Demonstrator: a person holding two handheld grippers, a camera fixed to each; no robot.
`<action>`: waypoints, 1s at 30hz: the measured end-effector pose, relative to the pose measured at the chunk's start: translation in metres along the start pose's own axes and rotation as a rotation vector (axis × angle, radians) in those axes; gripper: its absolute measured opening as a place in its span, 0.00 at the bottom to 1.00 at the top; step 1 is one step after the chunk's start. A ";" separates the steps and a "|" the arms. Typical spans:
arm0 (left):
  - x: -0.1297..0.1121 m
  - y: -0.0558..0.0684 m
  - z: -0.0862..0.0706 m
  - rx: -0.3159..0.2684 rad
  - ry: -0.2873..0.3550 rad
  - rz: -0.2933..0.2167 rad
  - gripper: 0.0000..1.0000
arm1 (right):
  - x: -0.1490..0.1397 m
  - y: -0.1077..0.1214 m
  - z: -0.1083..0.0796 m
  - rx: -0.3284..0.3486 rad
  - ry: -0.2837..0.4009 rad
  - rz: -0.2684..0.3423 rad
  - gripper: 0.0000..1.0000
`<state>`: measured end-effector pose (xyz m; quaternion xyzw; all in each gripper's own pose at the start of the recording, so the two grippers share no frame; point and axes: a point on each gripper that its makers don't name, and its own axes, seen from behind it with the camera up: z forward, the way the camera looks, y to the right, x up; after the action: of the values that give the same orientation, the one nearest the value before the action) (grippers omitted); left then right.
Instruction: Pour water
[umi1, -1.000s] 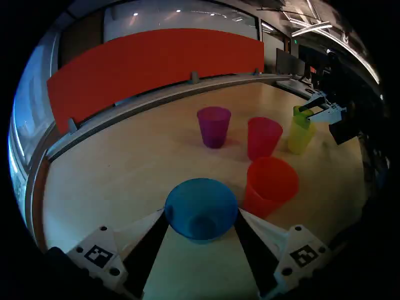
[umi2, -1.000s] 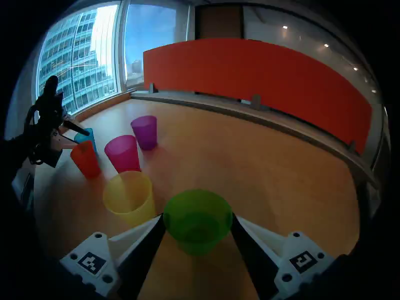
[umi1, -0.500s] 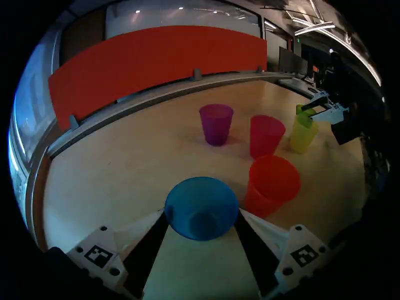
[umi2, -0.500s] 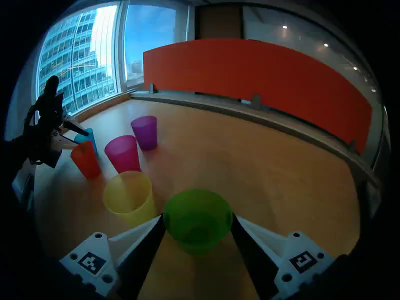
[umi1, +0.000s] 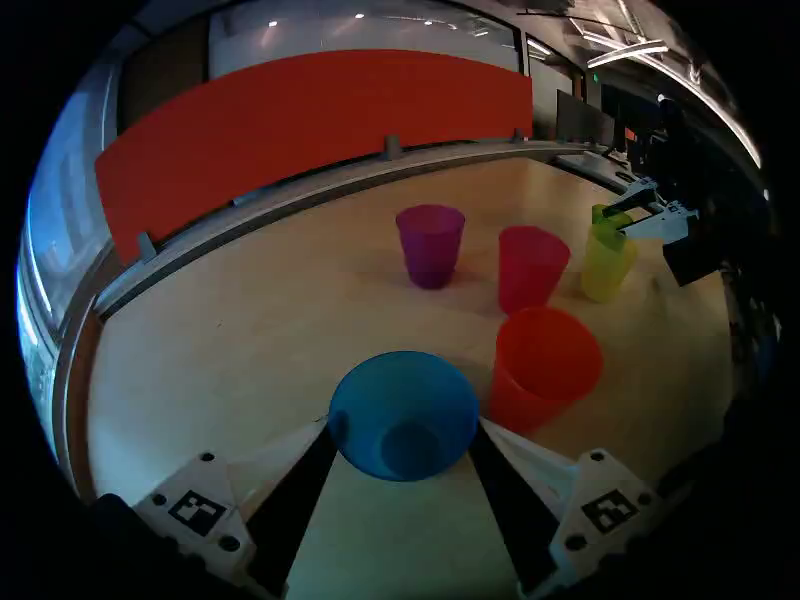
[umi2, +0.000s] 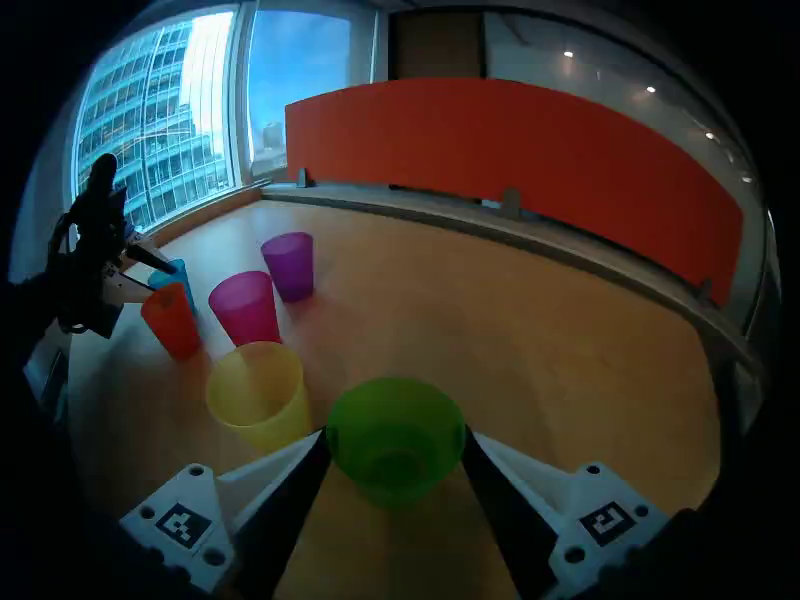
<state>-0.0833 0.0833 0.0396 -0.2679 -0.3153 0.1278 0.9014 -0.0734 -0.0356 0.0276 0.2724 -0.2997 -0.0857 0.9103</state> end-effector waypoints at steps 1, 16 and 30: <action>0.000 0.000 0.000 0.000 0.000 0.000 0.88 | 0.000 0.000 0.000 0.000 0.000 0.001 0.93; -0.002 0.000 -0.002 0.004 0.000 0.006 0.88 | 0.004 0.000 -0.002 -0.007 0.015 -0.002 0.99; -0.009 0.001 -0.003 0.011 -0.012 0.015 0.88 | 0.001 0.000 -0.008 -0.020 0.017 -0.012 0.99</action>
<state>-0.0885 0.0796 0.0326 -0.2647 -0.3179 0.1380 0.8999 -0.0679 -0.0321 0.0222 0.2656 -0.2893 -0.0920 0.9150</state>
